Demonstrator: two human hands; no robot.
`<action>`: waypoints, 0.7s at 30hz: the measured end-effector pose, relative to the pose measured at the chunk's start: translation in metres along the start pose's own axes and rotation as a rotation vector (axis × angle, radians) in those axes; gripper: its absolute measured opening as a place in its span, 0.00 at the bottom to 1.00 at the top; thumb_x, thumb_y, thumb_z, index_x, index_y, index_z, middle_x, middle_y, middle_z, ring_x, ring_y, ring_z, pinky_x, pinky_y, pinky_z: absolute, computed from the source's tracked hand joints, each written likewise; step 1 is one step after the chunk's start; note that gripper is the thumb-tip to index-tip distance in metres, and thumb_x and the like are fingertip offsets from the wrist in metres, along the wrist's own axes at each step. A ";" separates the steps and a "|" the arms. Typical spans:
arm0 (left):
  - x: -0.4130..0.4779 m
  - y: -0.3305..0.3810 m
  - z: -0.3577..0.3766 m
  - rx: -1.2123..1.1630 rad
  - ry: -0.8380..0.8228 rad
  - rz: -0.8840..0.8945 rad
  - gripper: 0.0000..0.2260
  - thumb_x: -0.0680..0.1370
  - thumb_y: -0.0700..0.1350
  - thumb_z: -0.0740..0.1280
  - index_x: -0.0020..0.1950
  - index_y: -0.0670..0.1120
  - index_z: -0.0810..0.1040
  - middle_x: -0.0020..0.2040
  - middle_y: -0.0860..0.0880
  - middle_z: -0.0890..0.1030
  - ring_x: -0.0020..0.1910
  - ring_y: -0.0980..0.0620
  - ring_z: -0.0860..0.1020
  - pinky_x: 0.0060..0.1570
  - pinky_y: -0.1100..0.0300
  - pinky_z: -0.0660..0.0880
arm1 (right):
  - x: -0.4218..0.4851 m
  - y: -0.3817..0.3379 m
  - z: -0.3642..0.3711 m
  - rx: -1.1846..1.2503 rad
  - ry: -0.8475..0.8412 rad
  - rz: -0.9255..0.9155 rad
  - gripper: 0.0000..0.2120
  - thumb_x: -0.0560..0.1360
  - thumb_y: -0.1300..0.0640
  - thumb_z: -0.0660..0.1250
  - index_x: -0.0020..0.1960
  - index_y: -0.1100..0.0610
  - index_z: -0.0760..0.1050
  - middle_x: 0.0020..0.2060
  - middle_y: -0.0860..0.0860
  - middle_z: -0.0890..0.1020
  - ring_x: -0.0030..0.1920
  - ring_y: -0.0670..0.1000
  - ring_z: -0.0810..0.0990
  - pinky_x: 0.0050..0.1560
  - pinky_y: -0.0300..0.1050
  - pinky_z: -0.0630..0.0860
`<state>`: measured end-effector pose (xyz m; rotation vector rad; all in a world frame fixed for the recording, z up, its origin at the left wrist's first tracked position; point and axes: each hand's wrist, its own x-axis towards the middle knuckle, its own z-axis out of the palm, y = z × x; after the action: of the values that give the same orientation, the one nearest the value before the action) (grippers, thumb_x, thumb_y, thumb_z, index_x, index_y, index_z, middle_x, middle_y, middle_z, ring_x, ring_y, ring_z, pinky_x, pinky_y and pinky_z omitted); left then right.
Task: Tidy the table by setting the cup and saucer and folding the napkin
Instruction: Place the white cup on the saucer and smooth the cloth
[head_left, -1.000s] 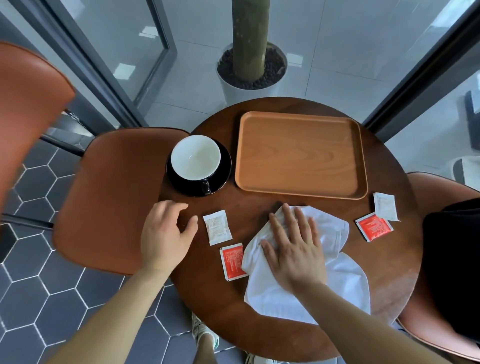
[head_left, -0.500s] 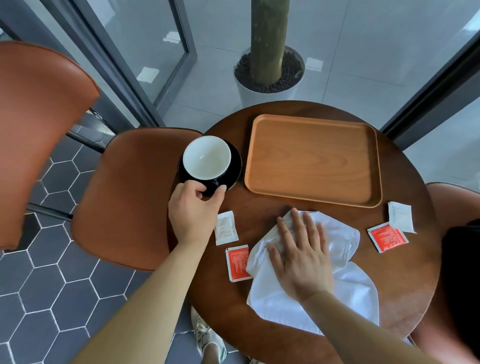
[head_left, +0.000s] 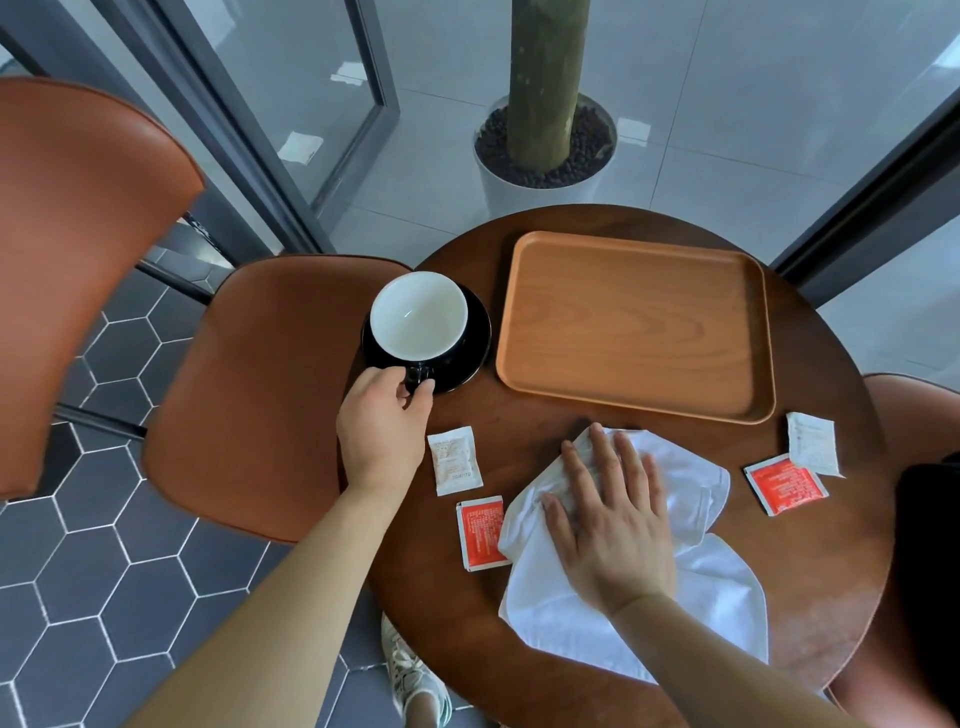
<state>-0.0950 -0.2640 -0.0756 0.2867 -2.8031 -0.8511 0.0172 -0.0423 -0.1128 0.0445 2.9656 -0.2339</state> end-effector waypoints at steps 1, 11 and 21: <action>0.001 -0.002 -0.002 -0.001 -0.001 0.017 0.10 0.77 0.46 0.72 0.40 0.40 0.79 0.36 0.47 0.77 0.34 0.48 0.75 0.34 0.54 0.73 | 0.000 0.000 0.000 0.002 0.001 -0.001 0.32 0.82 0.34 0.43 0.79 0.49 0.61 0.80 0.54 0.58 0.81 0.58 0.53 0.78 0.63 0.53; 0.010 -0.022 -0.011 0.020 -0.032 0.104 0.10 0.79 0.44 0.71 0.55 0.38 0.82 0.44 0.46 0.79 0.39 0.51 0.75 0.38 0.57 0.71 | 0.000 -0.001 0.000 -0.001 0.019 0.002 0.31 0.82 0.35 0.44 0.78 0.49 0.62 0.80 0.54 0.60 0.80 0.59 0.55 0.78 0.63 0.54; 0.014 -0.029 -0.015 -0.019 -0.019 0.095 0.13 0.78 0.45 0.72 0.60 0.39 0.82 0.45 0.45 0.80 0.41 0.47 0.78 0.43 0.49 0.79 | -0.001 0.000 0.004 -0.010 0.027 0.004 0.30 0.82 0.35 0.45 0.78 0.48 0.62 0.80 0.54 0.59 0.80 0.59 0.54 0.78 0.63 0.53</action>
<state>-0.1014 -0.2991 -0.0784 0.1422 -2.7989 -0.8619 0.0184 -0.0427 -0.1164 0.0530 2.9934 -0.2192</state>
